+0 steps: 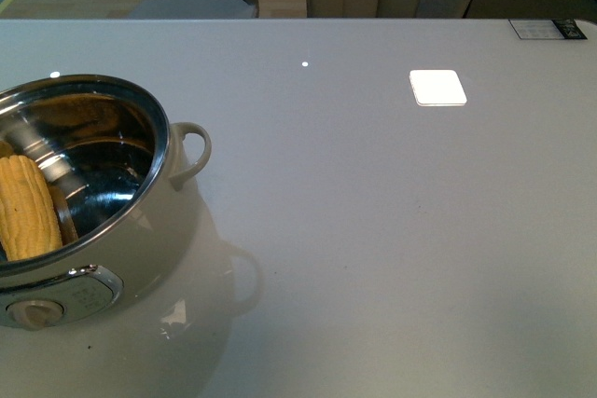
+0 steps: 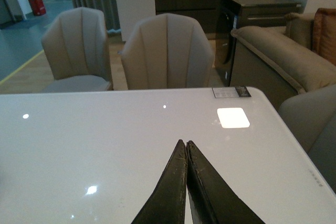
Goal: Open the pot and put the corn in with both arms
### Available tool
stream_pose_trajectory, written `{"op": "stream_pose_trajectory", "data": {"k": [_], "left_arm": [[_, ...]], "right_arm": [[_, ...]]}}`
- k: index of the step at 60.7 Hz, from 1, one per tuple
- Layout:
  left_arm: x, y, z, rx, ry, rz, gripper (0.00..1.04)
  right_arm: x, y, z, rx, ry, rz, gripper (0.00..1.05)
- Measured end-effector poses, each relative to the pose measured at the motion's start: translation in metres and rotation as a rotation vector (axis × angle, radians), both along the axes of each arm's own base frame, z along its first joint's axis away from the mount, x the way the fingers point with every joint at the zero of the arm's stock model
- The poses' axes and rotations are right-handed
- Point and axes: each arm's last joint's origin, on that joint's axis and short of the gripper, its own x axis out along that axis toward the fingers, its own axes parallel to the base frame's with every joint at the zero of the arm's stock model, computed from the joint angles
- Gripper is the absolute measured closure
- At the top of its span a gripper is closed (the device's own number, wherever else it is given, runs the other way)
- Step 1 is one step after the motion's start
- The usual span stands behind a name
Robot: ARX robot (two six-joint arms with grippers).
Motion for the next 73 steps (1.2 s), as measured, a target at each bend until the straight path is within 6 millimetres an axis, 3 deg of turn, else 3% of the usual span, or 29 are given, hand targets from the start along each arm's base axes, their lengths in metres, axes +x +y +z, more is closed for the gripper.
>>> {"op": "stream_pose_trajectory", "data": {"k": [12, 17, 24, 43, 73], "left_arm": [[0.0, 0.0, 0.0, 0.0, 0.0, 0.0, 0.07], [0.0, 0.0, 0.0, 0.0, 0.0, 0.0, 0.07], [0.0, 0.0, 0.0, 0.0, 0.0, 0.0, 0.07], [0.0, 0.0, 0.0, 0.0, 0.0, 0.0, 0.07], [0.0, 0.0, 0.0, 0.0, 0.0, 0.0, 0.07]], "right_arm": [[0.0, 0.0, 0.0, -0.001, 0.0, 0.0, 1.0], [-0.0001, 0.0, 0.0, -0.001, 0.0, 0.0, 0.86], [-0.0001, 0.0, 0.0, -0.001, 0.0, 0.0, 0.58], [-0.0001, 0.0, 0.0, -0.001, 0.0, 0.0, 0.07], [-0.0001, 0.0, 0.0, -0.001, 0.0, 0.0, 0.09]]}}
